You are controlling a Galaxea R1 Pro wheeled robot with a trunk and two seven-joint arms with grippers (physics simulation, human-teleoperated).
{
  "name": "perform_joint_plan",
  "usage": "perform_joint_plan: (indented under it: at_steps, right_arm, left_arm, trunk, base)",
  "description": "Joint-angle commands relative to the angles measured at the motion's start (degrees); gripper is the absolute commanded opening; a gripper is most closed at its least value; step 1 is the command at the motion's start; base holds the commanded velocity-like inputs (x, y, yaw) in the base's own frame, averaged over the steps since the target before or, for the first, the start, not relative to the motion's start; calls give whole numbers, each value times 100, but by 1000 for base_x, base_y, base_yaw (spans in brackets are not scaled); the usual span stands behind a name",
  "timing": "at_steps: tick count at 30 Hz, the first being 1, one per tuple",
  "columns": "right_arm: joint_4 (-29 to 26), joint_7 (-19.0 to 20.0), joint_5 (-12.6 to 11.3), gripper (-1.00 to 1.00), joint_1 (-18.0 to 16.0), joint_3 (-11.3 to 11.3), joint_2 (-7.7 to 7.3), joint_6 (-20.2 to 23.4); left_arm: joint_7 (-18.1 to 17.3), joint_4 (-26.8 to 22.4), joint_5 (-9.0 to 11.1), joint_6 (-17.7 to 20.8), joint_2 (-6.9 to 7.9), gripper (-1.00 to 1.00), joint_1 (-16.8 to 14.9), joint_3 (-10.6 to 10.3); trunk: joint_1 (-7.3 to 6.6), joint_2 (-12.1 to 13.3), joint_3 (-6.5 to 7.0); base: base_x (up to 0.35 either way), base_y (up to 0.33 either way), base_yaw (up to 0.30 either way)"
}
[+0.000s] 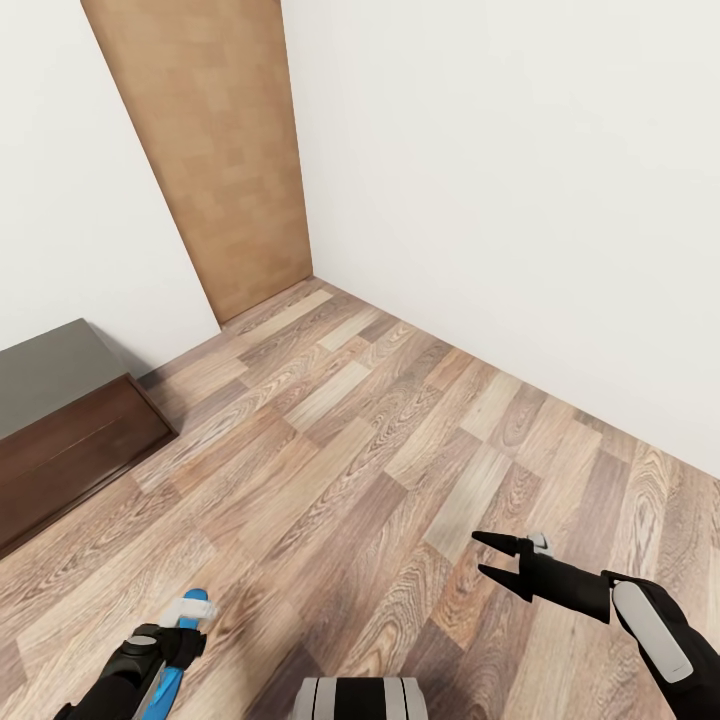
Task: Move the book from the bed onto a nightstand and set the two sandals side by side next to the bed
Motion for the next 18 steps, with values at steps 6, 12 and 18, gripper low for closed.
perform_joint_plan:
  at_steps: [6,12,18]
  right_arm:
    - [1,34,31,100,-3,1,2,25]
    - [1,34,33,100,-3,2,1,25]
    - [1,34,33,100,-2,3,1,25]
  left_arm:
    - [-17,-151,-18,70,-165,100,-1,10]
    - [-9,-165,-15,74,-168,100,-1,15]
    - [4,-166,-18,66,-168,100,-1,18]
  trunk:
    - [-1,-2,-4]
    - [-1,-2,-4]
    - [-1,-2,-4]
  base:
    - [0,0,0]
    - [0,0,0]
    - [0,0,0]
